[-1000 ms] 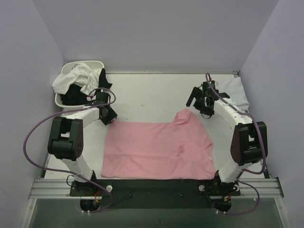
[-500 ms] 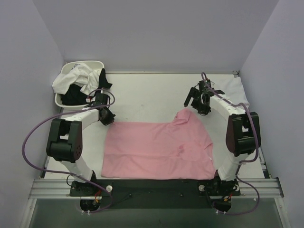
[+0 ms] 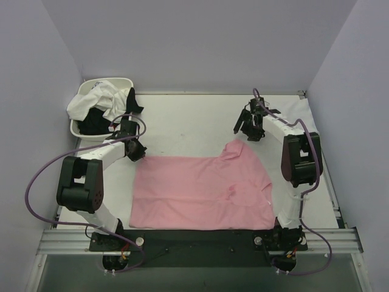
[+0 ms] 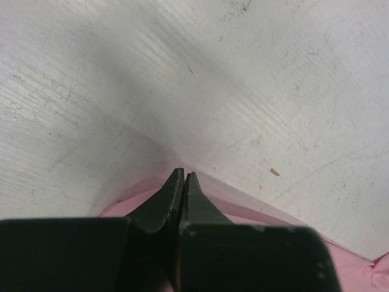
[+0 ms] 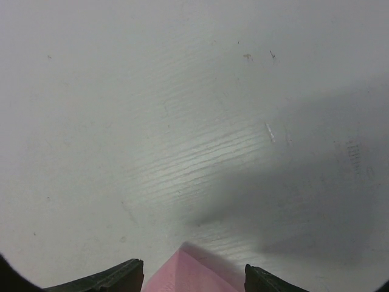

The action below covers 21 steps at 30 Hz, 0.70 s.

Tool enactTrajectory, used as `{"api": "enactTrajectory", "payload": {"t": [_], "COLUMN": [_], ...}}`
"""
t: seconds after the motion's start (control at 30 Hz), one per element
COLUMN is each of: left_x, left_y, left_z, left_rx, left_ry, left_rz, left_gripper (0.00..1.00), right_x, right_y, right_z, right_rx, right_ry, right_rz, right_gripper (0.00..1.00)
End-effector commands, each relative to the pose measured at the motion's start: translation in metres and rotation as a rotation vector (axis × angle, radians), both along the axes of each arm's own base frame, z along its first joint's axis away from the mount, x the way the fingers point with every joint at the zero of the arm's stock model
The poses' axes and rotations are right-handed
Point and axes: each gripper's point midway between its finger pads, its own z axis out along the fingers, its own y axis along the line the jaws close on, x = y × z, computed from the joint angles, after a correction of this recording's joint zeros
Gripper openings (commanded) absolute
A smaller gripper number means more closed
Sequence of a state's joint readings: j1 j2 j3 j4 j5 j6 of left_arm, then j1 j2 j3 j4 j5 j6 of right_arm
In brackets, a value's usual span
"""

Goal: Fold and stack the t-shirts

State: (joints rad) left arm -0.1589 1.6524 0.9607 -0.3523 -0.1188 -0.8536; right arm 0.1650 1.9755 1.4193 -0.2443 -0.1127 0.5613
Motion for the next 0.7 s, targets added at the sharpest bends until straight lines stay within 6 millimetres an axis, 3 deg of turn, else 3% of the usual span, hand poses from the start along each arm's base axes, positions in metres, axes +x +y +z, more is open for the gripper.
{"api": "enactTrajectory", "payload": {"t": [0.0, 0.43, 0.67], "left_x": [0.004, 0.004, 0.006], "left_y": [0.005, 0.003, 0.003], "left_z": [0.016, 0.009, 0.010], "left_rx": [0.008, 0.000, 0.000], "left_ry": [-0.044, -0.028, -0.030], "left_rz": [0.006, 0.004, 0.005], "left_gripper": [0.00, 0.00, 0.00], "right_x": [-0.008, -0.019, -0.025], "right_y": [0.002, 0.018, 0.016], "right_z": [-0.012, -0.024, -0.035], "right_rx": [0.002, -0.008, -0.030], "right_ry": [0.049, 0.066, 0.096], "right_rz": [0.004, 0.069, 0.070], "right_gripper": [0.64, 0.57, 0.41]}}
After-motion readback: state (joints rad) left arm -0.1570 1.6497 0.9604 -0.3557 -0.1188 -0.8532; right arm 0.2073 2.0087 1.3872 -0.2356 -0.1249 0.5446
